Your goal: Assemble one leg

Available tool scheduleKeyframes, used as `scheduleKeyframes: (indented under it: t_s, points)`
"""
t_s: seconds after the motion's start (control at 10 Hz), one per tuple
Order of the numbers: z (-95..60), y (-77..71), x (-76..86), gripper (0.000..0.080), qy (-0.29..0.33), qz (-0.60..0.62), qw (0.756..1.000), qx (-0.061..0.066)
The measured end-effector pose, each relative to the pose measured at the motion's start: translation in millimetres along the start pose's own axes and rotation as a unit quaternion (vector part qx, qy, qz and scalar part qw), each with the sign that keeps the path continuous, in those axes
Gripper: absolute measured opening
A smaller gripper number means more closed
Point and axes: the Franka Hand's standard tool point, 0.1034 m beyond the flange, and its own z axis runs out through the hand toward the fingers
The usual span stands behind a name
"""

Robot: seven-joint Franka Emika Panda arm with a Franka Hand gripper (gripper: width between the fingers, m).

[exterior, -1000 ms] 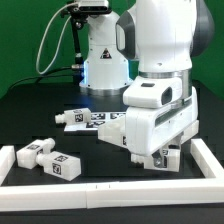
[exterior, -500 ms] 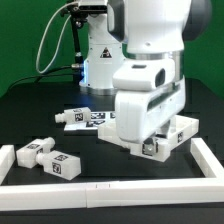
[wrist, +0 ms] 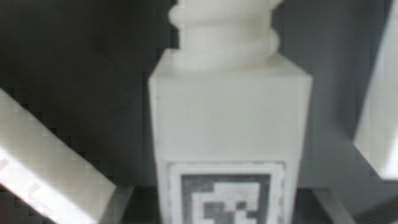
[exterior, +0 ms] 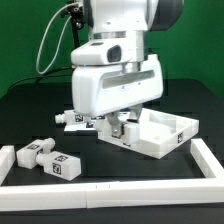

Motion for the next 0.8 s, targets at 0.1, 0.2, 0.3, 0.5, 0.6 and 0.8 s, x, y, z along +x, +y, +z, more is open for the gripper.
scheduleKeyframes:
  t_s: [0.1,0.2,0.3,0.5,0.6,0.8]
  points:
    - [0.5,1.2,-1.4,0.0284,0.0,0.001,1.0,0.0]
    - [0.7,0.8,-1.3,0.0284,-0.001,0.001,1.0,0.0]
    - [0.5,1.7,-3.2,0.0285,-0.001,0.002,1.0,0.0]
    - [-10.9,13.1,-64.7,0.0285,-0.001,0.081,0.997,-0.01]
    - [-10.2,14.6,-91.3,0.0285,-0.008,0.125,0.992,-0.005]
    - [-7.3,12.0,-98.0,0.0285,-0.017,0.145,0.989,0.005]
